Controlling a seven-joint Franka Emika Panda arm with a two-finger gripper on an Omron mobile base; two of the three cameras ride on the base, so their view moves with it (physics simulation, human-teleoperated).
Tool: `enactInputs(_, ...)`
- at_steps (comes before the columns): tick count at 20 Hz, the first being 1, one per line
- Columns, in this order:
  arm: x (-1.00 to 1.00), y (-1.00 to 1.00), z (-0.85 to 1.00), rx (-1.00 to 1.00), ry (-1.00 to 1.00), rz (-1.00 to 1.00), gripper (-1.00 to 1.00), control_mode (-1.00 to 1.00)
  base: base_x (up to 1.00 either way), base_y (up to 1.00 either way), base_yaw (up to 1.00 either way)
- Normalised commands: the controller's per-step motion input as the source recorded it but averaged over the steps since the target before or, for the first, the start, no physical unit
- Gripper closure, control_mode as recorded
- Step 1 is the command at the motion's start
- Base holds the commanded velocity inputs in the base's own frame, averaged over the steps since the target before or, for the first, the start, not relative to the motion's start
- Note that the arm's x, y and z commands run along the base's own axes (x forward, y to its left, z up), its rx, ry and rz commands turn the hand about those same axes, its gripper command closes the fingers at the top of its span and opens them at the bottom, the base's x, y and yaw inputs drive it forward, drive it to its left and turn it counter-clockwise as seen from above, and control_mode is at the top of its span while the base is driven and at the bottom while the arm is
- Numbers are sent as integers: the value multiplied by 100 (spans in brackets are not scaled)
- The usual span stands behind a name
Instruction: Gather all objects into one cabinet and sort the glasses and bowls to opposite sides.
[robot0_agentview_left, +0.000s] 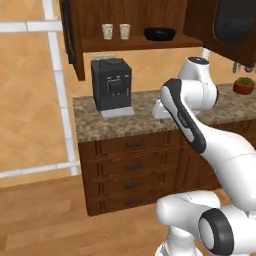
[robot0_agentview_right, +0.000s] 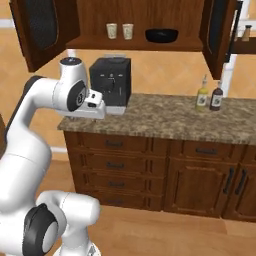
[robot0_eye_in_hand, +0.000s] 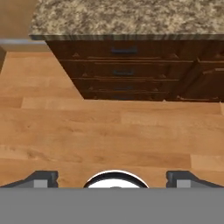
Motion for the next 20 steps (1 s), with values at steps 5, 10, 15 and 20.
enactInputs(5,0,0,0,0,0,0,-100,100,-78,0,-34)
enactInputs(10,0,0,0,0,0,0,-100,100,-42,-7,-43)
enactInputs(15,0,0,0,0,0,0,-100,100,-2,-26,-58)
enactInputs(20,0,0,0,0,0,0,-100,100,0,-39,-64)
